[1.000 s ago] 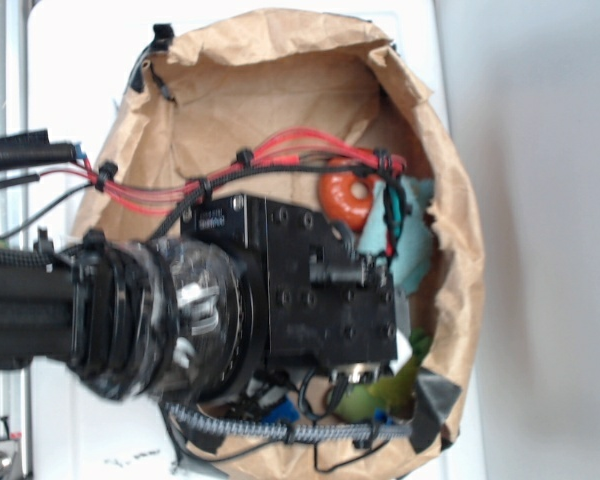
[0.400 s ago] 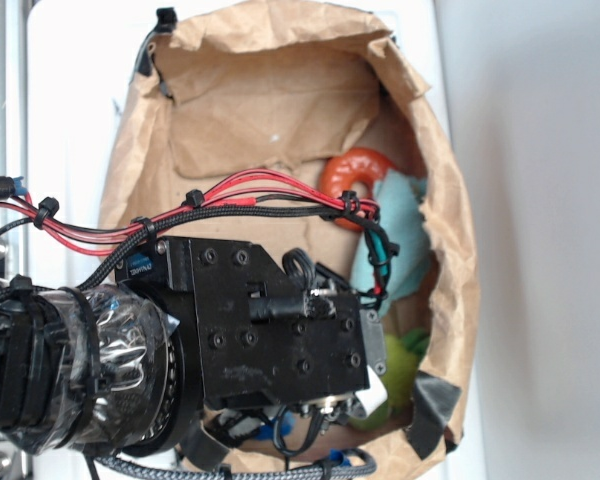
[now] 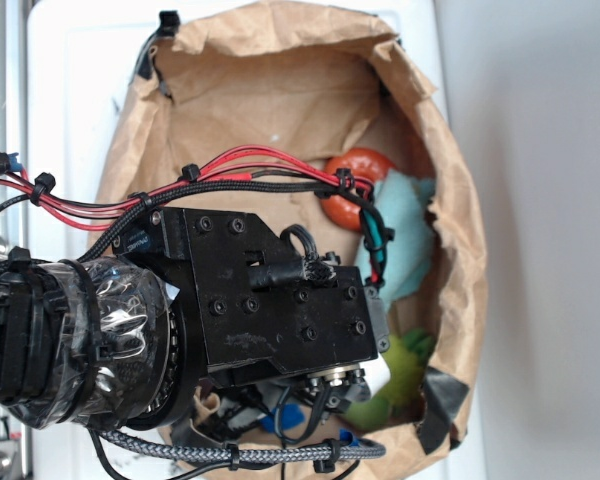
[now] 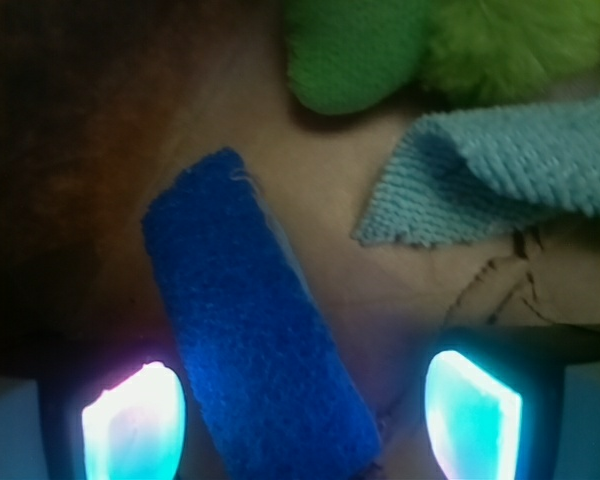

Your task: Grab the blue sponge.

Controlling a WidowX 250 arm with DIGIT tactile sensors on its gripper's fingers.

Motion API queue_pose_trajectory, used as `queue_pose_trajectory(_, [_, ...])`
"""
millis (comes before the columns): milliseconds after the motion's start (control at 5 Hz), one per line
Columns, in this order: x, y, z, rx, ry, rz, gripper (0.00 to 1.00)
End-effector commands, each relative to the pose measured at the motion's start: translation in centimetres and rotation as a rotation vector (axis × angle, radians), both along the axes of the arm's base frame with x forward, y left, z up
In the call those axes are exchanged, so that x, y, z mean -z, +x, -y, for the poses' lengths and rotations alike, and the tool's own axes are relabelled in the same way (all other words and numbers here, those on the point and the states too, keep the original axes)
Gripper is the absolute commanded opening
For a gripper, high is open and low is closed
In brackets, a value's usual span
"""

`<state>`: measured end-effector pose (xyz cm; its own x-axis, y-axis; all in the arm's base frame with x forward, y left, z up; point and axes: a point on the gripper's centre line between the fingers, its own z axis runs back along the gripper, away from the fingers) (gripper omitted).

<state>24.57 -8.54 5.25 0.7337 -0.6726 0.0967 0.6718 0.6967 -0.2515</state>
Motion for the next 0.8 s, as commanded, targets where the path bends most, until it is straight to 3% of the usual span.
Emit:
queue_pose_trajectory(0, [1.7,-0.9,1.5,0.114,-0.066,0.031,1.0])
queue_pose_trajectory(200, [5.2,-2.0,3.0,0.14,0.039,0.038,1.0])
queue_pose_trajectory(400, [5.1,-2.2,3.1,0.071,0.097,0.078,0.0])
queue_pose_trajectory(600, [4.0,-1.5,2.2,0.045,0.074,0.066,0.0])
